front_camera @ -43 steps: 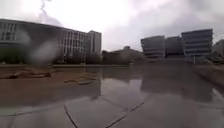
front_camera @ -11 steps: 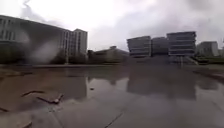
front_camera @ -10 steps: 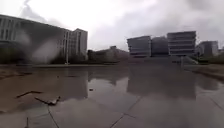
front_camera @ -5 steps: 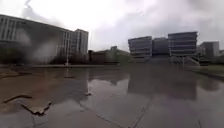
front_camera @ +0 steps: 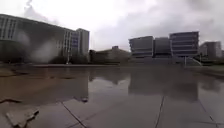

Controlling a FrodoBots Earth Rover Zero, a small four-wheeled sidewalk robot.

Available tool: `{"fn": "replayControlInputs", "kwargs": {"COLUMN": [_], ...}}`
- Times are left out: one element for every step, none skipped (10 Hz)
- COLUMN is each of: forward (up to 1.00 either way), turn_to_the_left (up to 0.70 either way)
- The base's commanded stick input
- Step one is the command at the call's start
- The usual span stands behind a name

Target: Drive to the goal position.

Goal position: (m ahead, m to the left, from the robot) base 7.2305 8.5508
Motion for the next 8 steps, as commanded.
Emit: {"fn": "replayControlInputs", "kwargs": {"forward": [0.70, 0.70, 0.70, 0.70, 0.70, 0.70, 0.70, 0.70], "turn_to_the_left": [0.00, 0.00, 0.00, 0.00, 0.00, 0.00, 0.00, 0.00]}}
